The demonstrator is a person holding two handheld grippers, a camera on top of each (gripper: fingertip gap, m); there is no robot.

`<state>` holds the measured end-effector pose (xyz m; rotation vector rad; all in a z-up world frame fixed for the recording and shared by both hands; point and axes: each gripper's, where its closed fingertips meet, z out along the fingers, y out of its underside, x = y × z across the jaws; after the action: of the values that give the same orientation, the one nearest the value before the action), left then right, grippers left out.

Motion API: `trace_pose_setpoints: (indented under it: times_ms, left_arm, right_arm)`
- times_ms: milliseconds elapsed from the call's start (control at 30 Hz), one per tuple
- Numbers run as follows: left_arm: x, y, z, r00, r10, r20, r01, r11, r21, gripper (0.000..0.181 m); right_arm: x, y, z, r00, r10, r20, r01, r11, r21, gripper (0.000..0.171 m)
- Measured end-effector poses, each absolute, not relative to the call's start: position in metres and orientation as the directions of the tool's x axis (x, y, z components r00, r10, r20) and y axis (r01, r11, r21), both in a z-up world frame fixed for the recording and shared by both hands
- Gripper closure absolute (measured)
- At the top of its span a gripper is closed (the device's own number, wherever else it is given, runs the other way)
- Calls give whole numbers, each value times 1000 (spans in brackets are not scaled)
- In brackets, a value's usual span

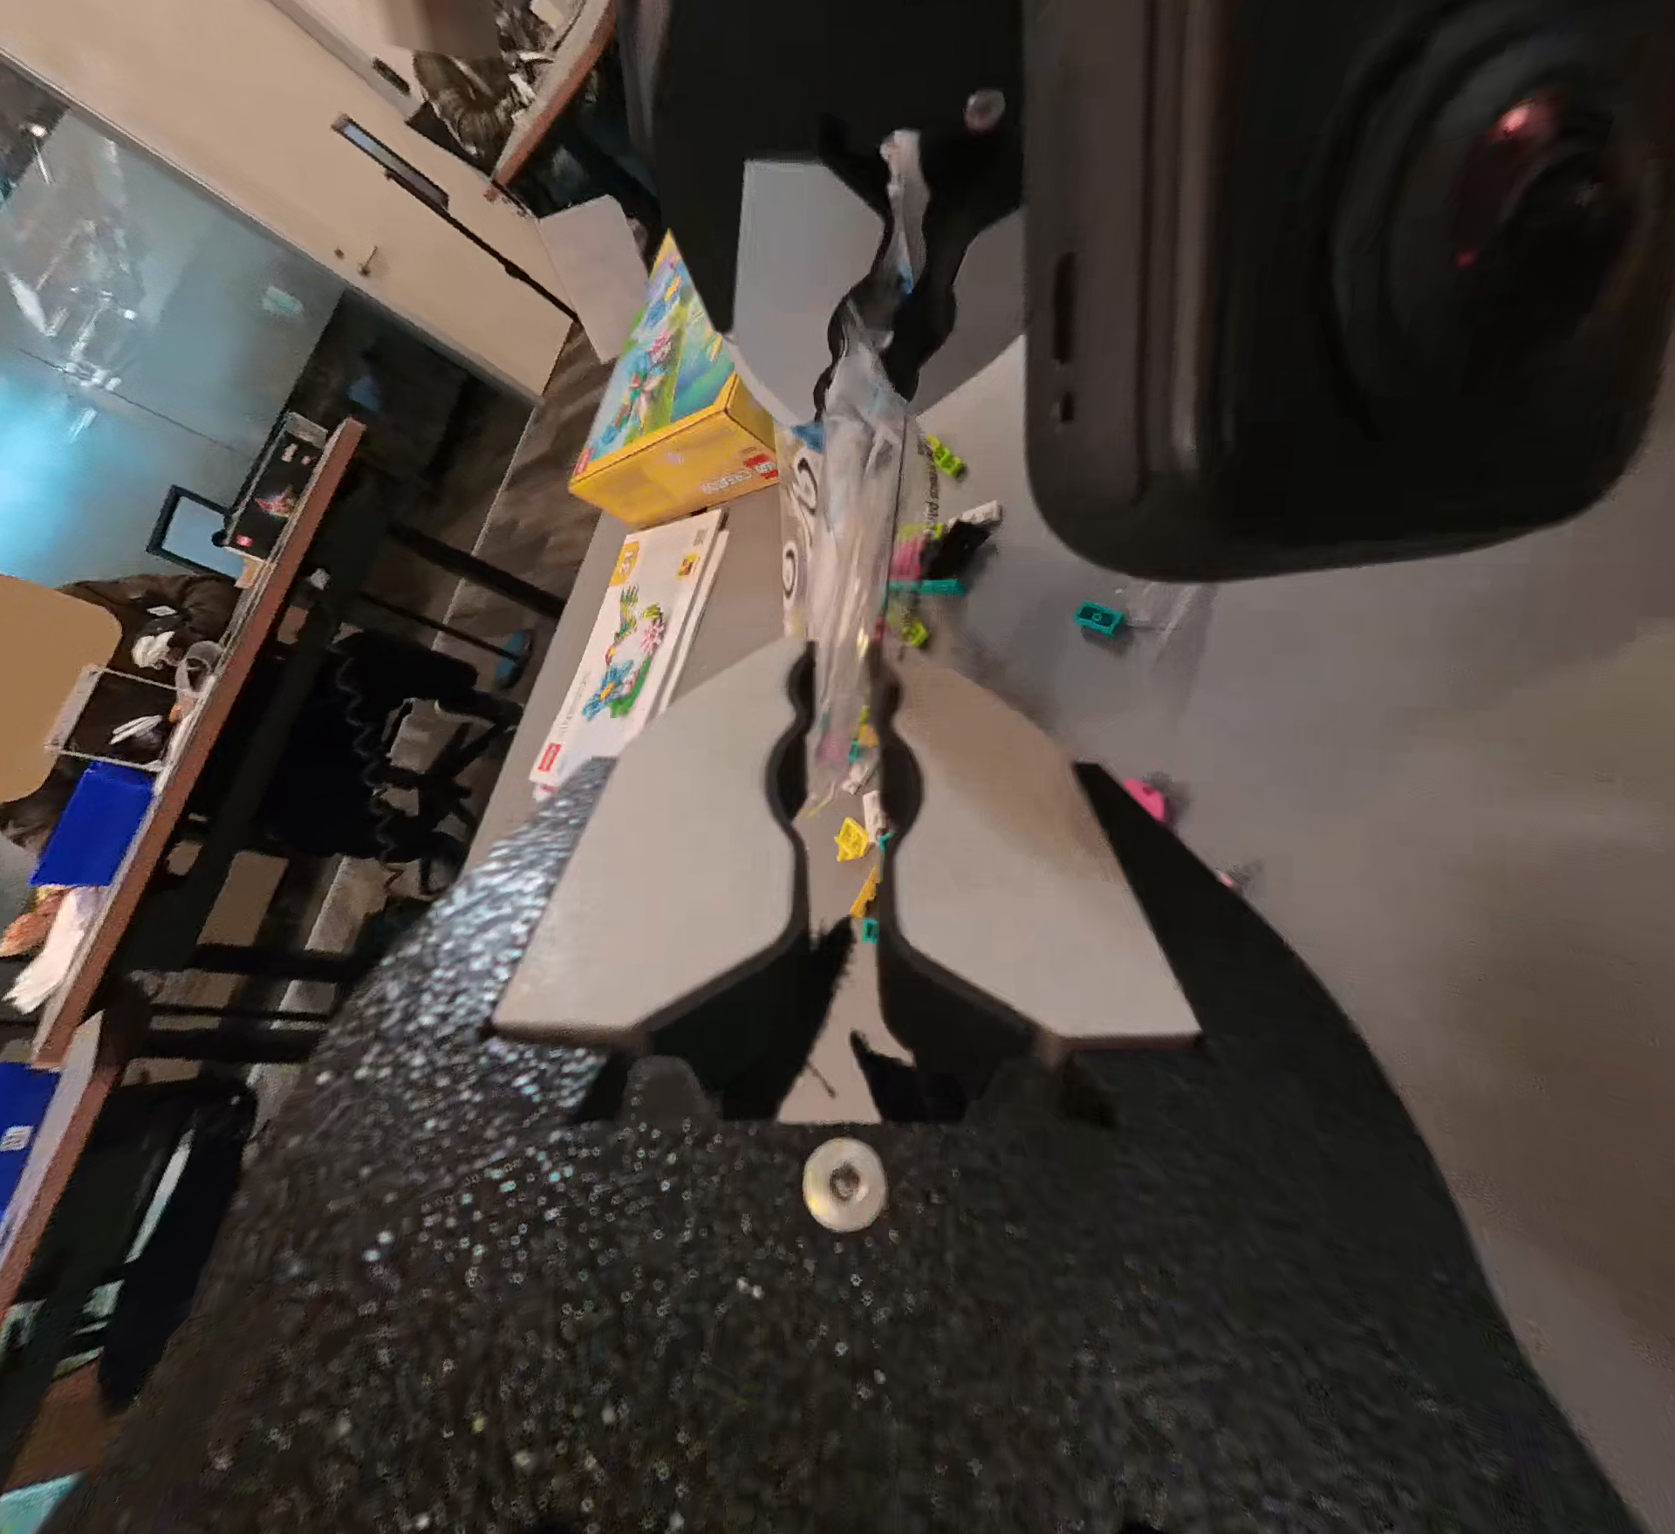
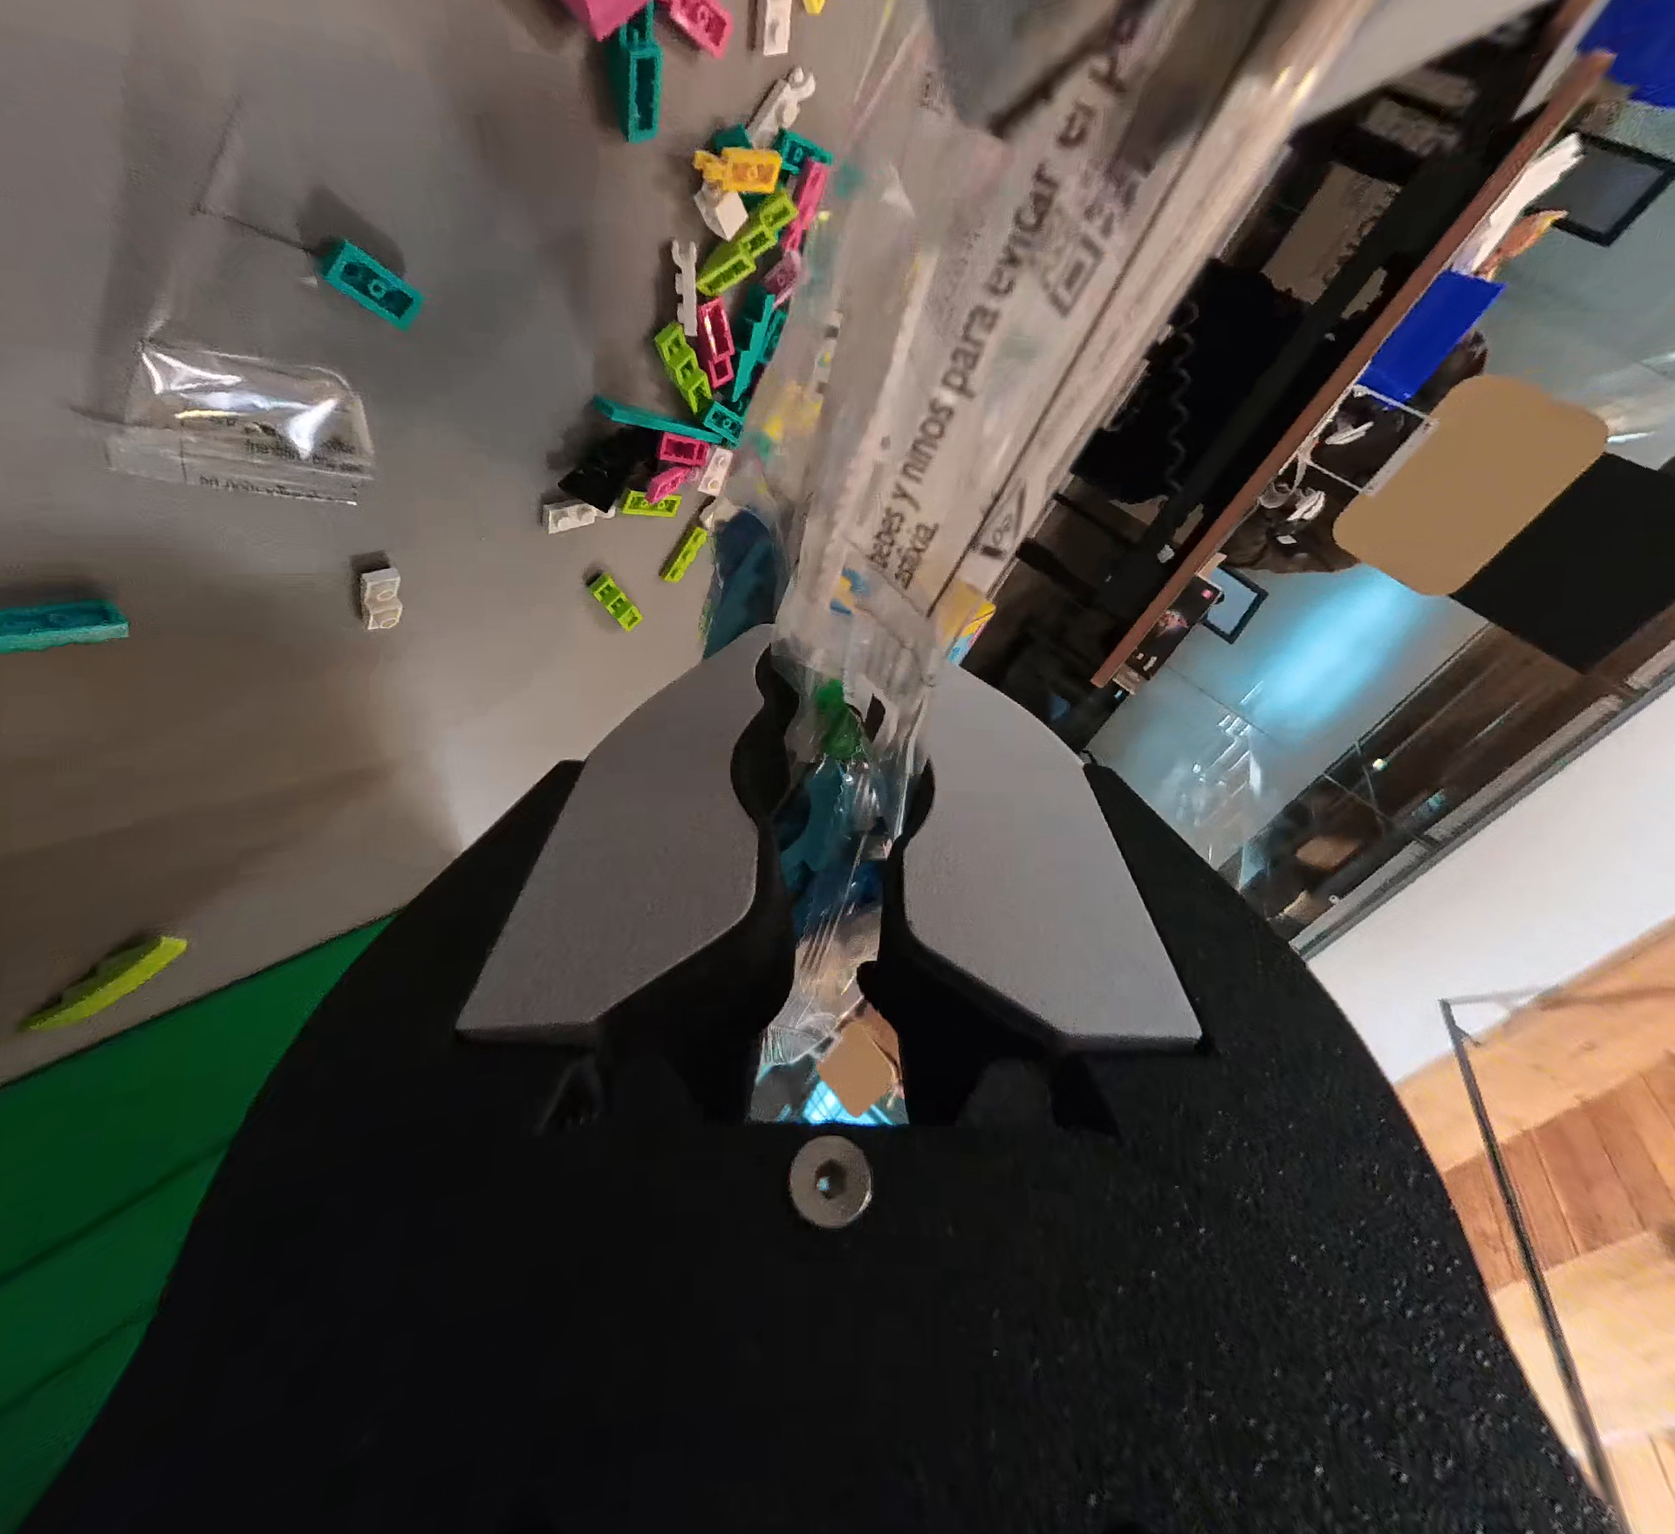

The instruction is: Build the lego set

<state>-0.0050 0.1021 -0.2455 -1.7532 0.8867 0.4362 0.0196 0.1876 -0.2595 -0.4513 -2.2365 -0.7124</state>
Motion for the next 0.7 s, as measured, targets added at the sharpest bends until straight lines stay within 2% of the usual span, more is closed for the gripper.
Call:
trace_pose_setpoints:
  times_ms: [33,133,200,300,433,500,600,700]
  left_arm:
    - [-6,104,-245,648,-335,-684,-753,-144,-642,181]
    - [-9,111,-228,681,-295,-671,-723,-123,-680,181]
    - [-10,117,-210,724,-293,-624,-671,-94,-735,181]
    - [-11,128,-184,768,-305,-563,-608,-74,-790,181]
    - [-13,142,-159,781,-313,-540,-586,-71,-807,181]
    - [-16,146,-150,784,-306,-540,-585,-77,-807,181]
    - [-20,148,-138,807,-300,-509,-549,-64,-833,181]
    - [-27,146,-129,839,-297,-456,-493,-60,-868,181]
  right_arm:
    - [19,187,-259,-657,102,747,513,787,344,154]
    - [18,189,-256,-593,135,794,551,787,278,154]
    - [14,187,-252,-515,194,835,578,798,171,152]
    - [7,184,-244,-349,335,875,600,797,-66,142]
    - [-1,182,-225,-94,565,820,544,719,-432,117]
    - [-1,183,-212,36,672,740,455,648,-611,98]
    - [4,181,-192,175,803,570,224,532,-817,70]
    - [13,170,-188,153,920,359,2,363,-932,67]
